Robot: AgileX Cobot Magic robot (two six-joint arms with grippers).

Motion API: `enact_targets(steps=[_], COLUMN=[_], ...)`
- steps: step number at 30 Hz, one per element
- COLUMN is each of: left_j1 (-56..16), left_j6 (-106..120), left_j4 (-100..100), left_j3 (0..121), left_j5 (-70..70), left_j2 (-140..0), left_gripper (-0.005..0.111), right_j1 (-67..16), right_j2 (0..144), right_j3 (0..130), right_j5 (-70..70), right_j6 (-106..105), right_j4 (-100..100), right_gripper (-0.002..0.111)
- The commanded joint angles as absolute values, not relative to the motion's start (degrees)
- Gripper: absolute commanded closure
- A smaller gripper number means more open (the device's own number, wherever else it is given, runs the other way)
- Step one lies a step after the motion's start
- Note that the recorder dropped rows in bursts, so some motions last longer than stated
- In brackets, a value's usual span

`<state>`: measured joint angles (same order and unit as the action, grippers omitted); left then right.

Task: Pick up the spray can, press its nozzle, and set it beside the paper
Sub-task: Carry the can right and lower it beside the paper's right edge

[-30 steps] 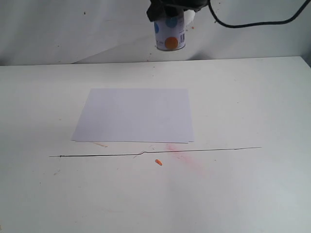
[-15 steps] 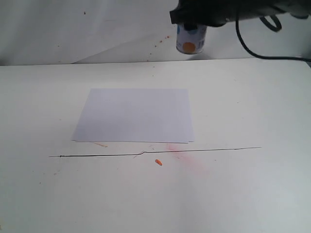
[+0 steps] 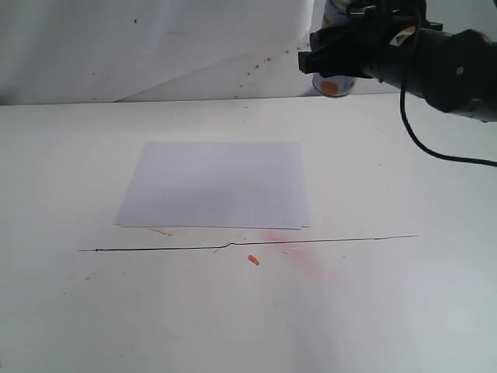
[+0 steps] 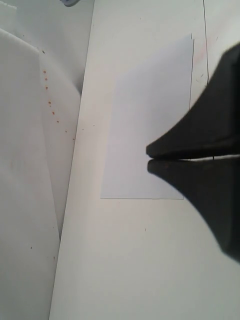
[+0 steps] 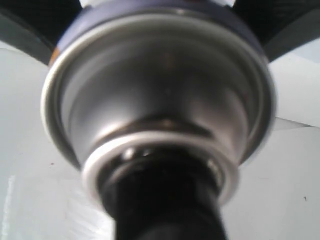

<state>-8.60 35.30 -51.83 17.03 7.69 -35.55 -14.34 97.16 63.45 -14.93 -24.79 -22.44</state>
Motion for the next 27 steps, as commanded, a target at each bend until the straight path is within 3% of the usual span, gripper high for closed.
enact_targets(steps=[1,4,27], left_j1=[-8.5,-8.5,-8.5], left_j6=[34.7,34.7,34.7], left_j4=[-52.1,-52.1,-52.1], left_j3=[16.9,16.9,16.9], left_j5=[7.8,7.8,7.8], left_j2=[-35.1,-35.1,-35.1], left_gripper=[0.107,0.107,0.107], right_j1=[-15.4,-15.4,-11.2], right_j2=[95.9,97.1,103.9], right_j3=[61.7,61.1,53.7], right_j5=[-23.4,-25.9,-28.9], right_j6=[-12.2,-6.9,-5.7], right_j4=[-6.1,1.0,1.1], right_gripper=[0.108,0.108,0.108])
